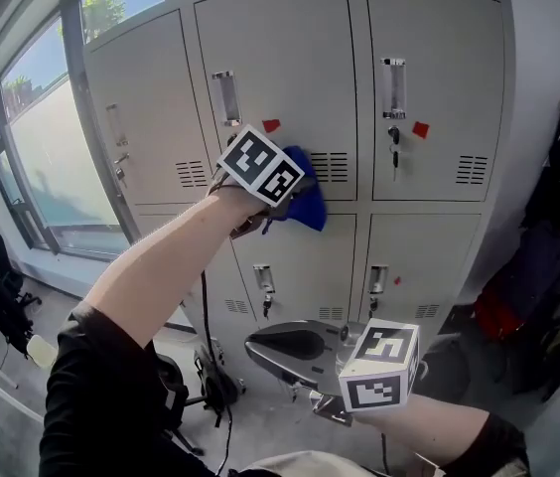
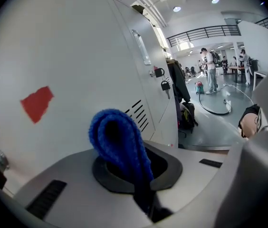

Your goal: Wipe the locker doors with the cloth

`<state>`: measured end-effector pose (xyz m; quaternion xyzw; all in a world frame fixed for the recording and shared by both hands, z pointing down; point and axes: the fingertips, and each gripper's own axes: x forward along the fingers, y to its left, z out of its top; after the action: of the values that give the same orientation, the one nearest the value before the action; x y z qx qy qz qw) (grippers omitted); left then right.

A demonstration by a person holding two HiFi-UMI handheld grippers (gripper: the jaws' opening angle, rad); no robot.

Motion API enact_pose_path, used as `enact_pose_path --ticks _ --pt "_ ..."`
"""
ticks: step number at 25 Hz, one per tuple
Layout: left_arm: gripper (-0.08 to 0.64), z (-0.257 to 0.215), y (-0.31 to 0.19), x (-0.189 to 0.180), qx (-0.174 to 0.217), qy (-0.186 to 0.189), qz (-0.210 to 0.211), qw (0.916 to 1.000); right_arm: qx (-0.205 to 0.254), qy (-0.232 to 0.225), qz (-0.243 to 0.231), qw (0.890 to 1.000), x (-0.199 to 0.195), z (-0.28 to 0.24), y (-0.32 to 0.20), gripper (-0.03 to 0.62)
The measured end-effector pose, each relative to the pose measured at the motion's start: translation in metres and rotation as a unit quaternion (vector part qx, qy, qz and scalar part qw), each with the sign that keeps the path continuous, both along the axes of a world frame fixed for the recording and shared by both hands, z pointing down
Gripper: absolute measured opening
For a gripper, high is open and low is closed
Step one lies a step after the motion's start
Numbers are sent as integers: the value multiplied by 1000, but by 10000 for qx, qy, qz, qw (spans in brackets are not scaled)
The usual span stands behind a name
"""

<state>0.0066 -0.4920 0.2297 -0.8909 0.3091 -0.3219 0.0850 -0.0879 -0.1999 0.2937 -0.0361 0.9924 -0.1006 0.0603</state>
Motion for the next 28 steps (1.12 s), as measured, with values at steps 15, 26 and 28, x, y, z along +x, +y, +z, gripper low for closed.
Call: enact_pose_path --ticks 15,26,28 --pt "29 -5 19 62 57 283 435 9986 -87 27 500 9987 29 6 12 2" --pt "29 8 126 -75 98 617 925 9937 -116 275 740 9968 -76 13 45 2" --pt "28 15 148 -106 65 794 1054 9912 -203 341 817 9959 -103 21 51 2"
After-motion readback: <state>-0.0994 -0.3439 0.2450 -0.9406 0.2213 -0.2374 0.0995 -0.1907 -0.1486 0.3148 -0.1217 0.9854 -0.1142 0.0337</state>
